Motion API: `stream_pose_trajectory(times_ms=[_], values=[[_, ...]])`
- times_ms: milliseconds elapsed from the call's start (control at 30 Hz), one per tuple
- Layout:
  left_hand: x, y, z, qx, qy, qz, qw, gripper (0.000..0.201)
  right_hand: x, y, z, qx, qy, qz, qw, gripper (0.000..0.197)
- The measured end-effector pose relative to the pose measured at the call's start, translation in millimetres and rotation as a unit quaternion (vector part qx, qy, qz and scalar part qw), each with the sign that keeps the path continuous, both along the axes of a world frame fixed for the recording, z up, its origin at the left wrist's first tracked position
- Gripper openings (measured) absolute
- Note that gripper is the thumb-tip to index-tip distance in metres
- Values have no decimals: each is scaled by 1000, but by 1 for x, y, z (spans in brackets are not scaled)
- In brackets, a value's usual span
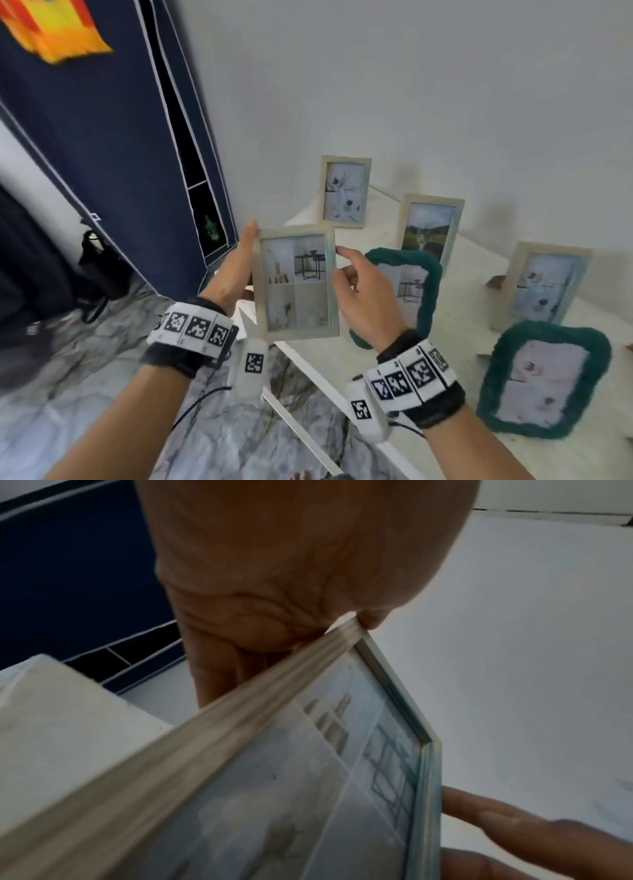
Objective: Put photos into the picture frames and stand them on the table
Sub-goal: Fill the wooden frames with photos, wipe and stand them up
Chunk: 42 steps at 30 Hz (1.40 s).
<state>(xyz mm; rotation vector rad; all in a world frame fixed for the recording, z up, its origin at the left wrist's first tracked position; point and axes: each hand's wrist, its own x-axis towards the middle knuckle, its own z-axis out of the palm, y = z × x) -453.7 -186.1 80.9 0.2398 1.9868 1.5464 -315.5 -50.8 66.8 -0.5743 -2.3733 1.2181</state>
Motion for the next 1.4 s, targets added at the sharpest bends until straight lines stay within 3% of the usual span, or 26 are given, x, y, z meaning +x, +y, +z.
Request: stream_pose_trajectory(times_ms=[100,200,267,467,633,733,833,900,1000,1133,1267,1400], values=[[-38,13,-1,2,19,-14,1000,82,-37,10,7,-19,-37,11,999,44],[-74,24,-13,-3,23,-21,1000,118,-66,17,6,-14,-81,11,997,49],[-92,33,-26,-2,22,-20,1000,127,-83,20,2,-27,-100,10,995,52],[-108,45,-40,-7,18,-29,999,114,-112,20,-20,-65,-135,1,989,50],[-107,41,-43,-13,16,-41,999,77,-115,18,-30,-89,-142,-1,986,53],[-110,39,-49,-23,11,-54,998,98,-116,16,-39,-85,-139,-8,987,54],[-110,39,-46,-26,16,-65,997,84,-116,16,-39,-85,-155,-11,984,56],[-111,41,-43,-29,14,-76,997,75,-116,14,-32,-83,-164,-15,983,61],[-119,39,-44,-44,21,-96,994,78,-114,12,-13,-66,-136,-24,988,68],[-143,35,-39,-88,73,-81,990,81,-117,24,36,-49,-65,-41,996,62],[-174,52,-8,-78,149,-59,984,58,-134,57,81,-80,-17,-81,993,63],[-203,93,35,-90,209,-144,963,36,-171,116,102,-123,-25,-135,983,61]])
